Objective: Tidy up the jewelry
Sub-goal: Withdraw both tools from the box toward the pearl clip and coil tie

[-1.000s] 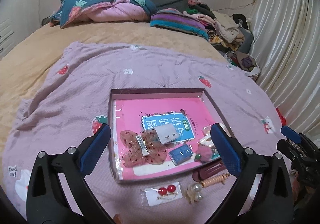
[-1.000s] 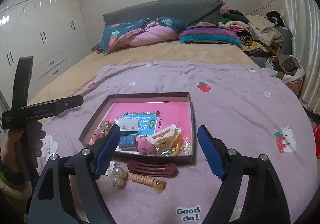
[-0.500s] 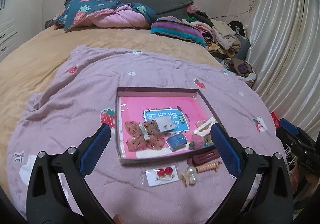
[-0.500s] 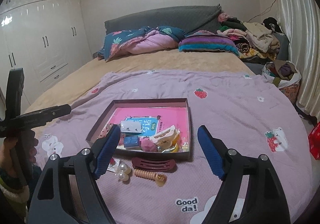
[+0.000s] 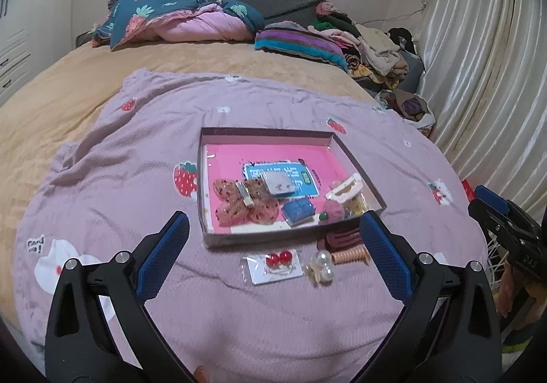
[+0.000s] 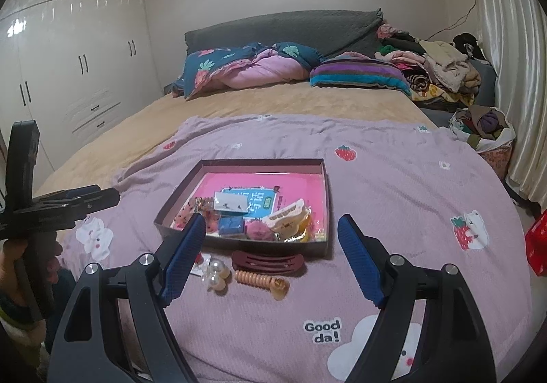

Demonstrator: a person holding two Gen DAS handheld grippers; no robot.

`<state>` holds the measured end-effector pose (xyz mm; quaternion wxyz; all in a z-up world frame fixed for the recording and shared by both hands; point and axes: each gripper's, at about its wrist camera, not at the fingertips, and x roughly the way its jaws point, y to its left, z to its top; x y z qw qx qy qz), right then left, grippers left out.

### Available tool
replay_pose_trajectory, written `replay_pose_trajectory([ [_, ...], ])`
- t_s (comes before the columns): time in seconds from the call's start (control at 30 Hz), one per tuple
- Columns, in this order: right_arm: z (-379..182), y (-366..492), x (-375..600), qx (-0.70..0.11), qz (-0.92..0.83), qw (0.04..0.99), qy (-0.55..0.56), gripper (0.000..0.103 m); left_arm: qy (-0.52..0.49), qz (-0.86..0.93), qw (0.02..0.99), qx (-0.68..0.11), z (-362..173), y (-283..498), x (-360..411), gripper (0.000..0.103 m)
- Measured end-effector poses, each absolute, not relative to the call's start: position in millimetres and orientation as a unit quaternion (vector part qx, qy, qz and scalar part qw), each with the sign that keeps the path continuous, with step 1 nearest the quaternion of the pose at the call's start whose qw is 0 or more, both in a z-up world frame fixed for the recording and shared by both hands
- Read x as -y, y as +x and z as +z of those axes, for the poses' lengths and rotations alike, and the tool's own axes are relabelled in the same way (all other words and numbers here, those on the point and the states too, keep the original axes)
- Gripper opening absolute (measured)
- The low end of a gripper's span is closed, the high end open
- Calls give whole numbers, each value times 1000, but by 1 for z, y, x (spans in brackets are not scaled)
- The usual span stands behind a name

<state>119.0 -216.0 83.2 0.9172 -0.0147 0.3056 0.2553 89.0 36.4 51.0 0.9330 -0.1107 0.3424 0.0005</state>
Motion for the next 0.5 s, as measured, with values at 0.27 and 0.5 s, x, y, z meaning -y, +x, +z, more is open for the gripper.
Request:
replay_pose_trajectory([
  [0.27,69,109,224,-317,249,915,-21,78,-99,-5,927,-361,33,71,-27,93],
  [0.5,52,107,231,-334,239,911,-25,78,-95,-10,919,-384,13,56,-19,93],
])
